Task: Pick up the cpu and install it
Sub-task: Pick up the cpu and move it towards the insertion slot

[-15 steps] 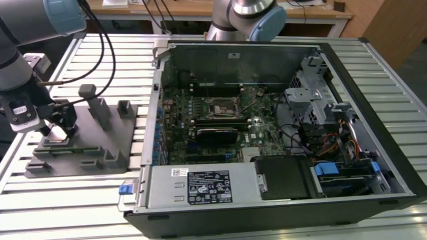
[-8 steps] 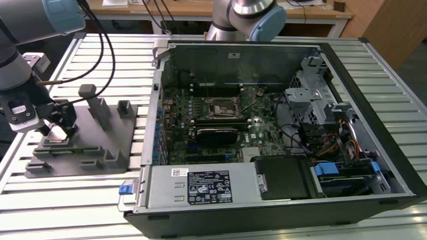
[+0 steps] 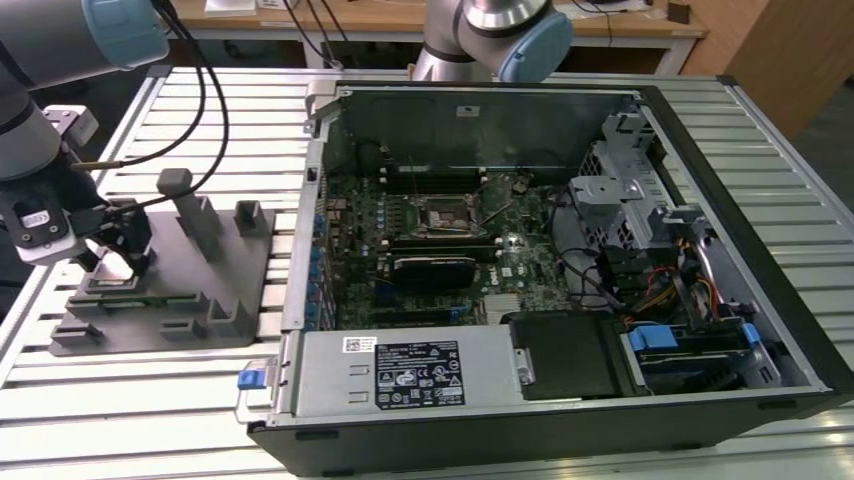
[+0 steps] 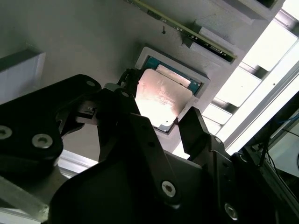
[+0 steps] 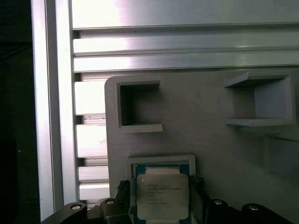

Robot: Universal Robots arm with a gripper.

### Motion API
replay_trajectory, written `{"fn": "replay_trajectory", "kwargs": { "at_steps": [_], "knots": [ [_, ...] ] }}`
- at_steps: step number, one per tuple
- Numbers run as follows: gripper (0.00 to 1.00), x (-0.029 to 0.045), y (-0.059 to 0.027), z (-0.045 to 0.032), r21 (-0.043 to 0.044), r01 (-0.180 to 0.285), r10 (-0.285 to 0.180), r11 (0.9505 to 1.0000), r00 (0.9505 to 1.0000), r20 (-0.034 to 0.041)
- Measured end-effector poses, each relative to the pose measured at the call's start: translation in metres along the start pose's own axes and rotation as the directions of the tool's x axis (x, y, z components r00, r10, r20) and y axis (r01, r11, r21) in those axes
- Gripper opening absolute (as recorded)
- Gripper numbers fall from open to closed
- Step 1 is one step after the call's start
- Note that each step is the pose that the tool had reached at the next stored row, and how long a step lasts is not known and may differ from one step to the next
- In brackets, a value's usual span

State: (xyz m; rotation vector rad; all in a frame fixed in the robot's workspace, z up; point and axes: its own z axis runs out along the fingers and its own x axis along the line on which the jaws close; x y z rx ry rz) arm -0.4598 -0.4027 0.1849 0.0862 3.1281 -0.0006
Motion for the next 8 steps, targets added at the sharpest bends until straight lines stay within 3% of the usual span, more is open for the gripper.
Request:
{"fn": "replay_trajectory", "kwargs": {
  "at_steps": [2, 3, 8],
  "knots": [
    [0.61, 0.0001, 0.0, 0.0002, 0.0004, 0.0, 0.0, 1.0, 1.0, -0.0001],
    [0.55, 0.0001, -0.0001, 0.0002, 0.0007, 0.0, 0.0, 1.0, 1.0, -0.0004],
    [0.54, 0.0001, 0.0, 0.0004, 0.0006, 0.0, 0.0, 1.0, 1.0, 0.0]
  ]
}}
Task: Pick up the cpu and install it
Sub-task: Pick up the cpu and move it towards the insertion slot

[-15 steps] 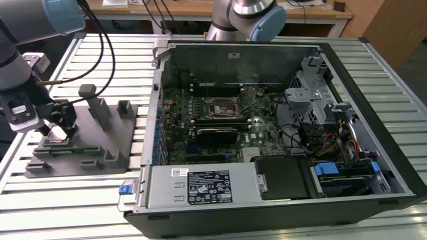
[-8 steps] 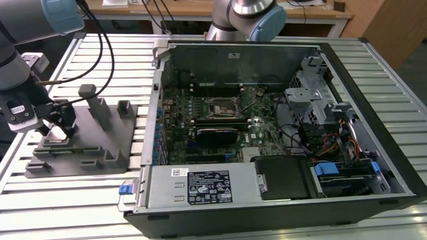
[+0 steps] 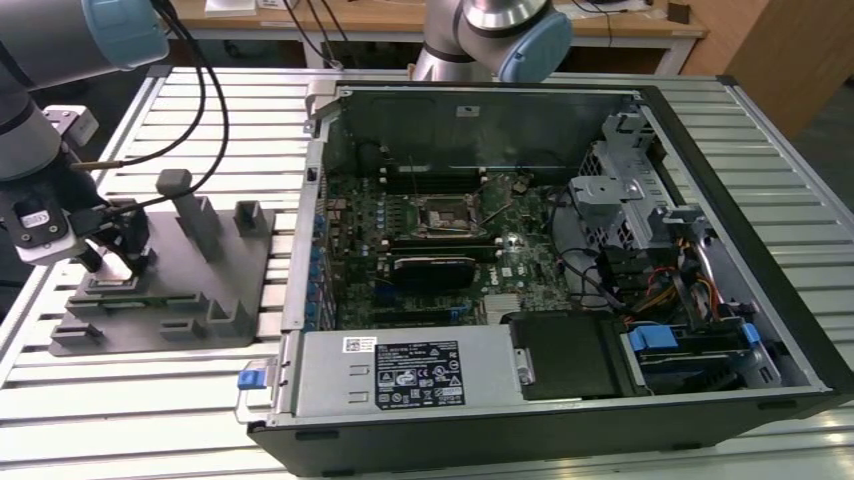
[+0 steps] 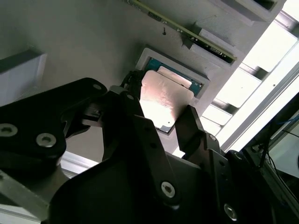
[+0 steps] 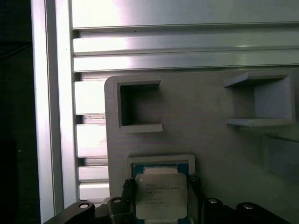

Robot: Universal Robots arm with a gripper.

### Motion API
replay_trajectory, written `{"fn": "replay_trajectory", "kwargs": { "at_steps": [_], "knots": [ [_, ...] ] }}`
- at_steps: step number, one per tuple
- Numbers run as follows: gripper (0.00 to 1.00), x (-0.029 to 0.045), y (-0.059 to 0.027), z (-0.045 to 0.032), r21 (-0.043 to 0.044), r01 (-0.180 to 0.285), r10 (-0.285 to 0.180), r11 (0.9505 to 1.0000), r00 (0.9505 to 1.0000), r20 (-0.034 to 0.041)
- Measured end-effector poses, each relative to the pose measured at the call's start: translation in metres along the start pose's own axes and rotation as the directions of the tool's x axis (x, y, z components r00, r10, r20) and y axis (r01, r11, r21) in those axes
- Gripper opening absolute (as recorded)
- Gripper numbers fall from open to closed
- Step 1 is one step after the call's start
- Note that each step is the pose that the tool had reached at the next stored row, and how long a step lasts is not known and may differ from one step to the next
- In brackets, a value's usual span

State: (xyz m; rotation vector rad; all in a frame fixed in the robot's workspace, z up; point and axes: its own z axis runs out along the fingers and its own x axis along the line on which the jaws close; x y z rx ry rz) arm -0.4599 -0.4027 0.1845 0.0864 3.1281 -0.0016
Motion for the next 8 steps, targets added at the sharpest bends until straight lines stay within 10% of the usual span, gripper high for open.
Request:
{"fn": "replay_trajectory", "kwargs": {
  "at_steps": [8],
  "knots": [
    [0.54, 0.0, 0.0, -0.0007, 0.0002, 0.0, 0.0, 1.0, 1.0, 0.0]
  ]
}}
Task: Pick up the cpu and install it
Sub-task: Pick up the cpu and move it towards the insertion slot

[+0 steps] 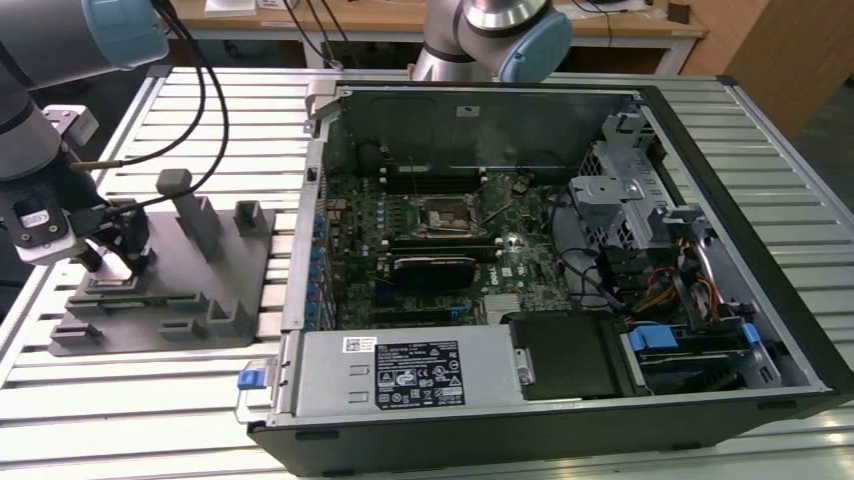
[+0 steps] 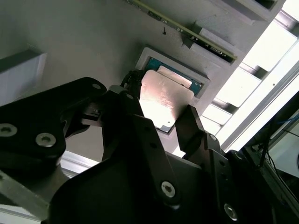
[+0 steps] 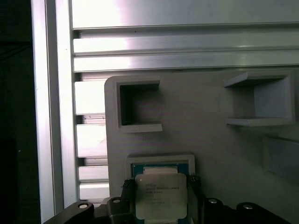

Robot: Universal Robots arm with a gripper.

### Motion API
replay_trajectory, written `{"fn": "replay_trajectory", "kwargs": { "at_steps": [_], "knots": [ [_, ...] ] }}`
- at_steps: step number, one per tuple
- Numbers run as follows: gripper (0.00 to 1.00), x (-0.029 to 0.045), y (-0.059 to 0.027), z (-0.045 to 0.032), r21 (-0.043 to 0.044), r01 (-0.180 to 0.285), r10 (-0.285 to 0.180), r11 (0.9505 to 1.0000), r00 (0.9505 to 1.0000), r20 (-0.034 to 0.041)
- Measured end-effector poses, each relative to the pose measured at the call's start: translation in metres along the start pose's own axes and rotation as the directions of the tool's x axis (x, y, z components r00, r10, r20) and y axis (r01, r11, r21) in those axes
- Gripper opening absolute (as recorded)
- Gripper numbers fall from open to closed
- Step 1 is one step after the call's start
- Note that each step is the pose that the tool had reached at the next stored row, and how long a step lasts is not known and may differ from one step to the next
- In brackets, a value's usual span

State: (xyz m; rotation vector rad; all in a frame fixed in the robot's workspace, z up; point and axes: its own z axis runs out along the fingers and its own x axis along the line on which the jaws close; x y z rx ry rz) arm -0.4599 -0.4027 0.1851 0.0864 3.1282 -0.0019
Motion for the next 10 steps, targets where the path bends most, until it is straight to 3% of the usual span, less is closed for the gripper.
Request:
{"fn": "replay_trajectory", "kwargs": {
  "at_steps": [2, 3, 10],
  "knots": [
    [0.55, 0.0, 0.0, 0.0001, 0.0, 0.0, 0.0, 1.0, 1.0, 0.0],
    [0.61, 0.0, 0.0, 0.0, 0.0, 0.0, 0.0, 1.0, 1.0, -0.0001],
    [0.61, 0.0, 0.0, 0.0009, 0.0, 0.0, 0.0, 1.0, 1.0, 0.0]
  ]
}}
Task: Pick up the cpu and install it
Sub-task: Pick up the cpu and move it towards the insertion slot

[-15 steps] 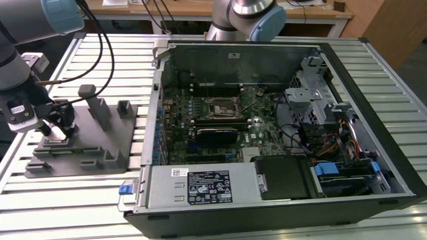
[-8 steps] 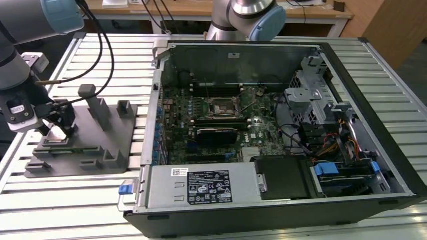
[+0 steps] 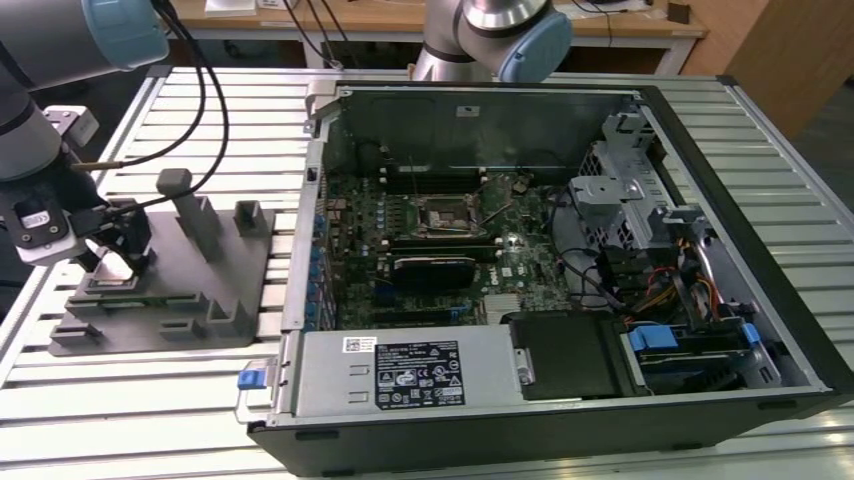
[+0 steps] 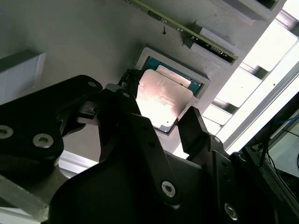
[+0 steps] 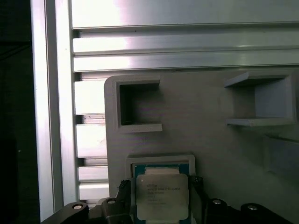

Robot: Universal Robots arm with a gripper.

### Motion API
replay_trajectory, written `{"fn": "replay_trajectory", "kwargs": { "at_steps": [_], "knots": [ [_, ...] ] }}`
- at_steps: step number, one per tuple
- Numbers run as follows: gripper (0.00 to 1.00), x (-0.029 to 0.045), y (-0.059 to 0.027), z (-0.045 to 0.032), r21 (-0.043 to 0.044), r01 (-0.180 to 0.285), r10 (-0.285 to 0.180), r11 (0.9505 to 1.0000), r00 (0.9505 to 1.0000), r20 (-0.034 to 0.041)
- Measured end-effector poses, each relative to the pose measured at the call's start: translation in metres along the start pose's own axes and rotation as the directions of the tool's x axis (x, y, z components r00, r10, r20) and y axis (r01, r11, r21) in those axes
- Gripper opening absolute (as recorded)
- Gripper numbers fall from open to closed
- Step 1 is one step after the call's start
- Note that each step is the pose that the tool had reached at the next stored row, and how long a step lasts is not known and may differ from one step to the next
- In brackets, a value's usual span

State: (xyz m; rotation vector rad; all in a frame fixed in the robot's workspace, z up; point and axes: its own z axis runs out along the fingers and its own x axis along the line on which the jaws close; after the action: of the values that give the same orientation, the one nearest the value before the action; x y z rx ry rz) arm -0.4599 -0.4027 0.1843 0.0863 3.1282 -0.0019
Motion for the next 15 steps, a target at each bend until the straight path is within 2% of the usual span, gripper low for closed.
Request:
{"fn": "replay_trajectory", "kwargs": {
  "at_steps": [2, 3, 8, 15],
  "knots": [
    [0.6, 0.0, 0.0, 0.0, 0.0001, 0.0, 0.0, 1.0, 1.0, -0.0001],
    [0.54, 0.0, 0.0, -0.0001, 0.0, 0.0, 0.0, 1.0, 1.0, 0.0],
    [0.54, -0.0001, 0.0, -0.004, -0.0001, 0.0, 0.0, 1.0, 1.0, 0.0002],
    [0.54, -0.0001, 0.0, -0.0048, 0.0, 0.0, 0.0, 1.0, 1.0, 0.0]
  ]
}}
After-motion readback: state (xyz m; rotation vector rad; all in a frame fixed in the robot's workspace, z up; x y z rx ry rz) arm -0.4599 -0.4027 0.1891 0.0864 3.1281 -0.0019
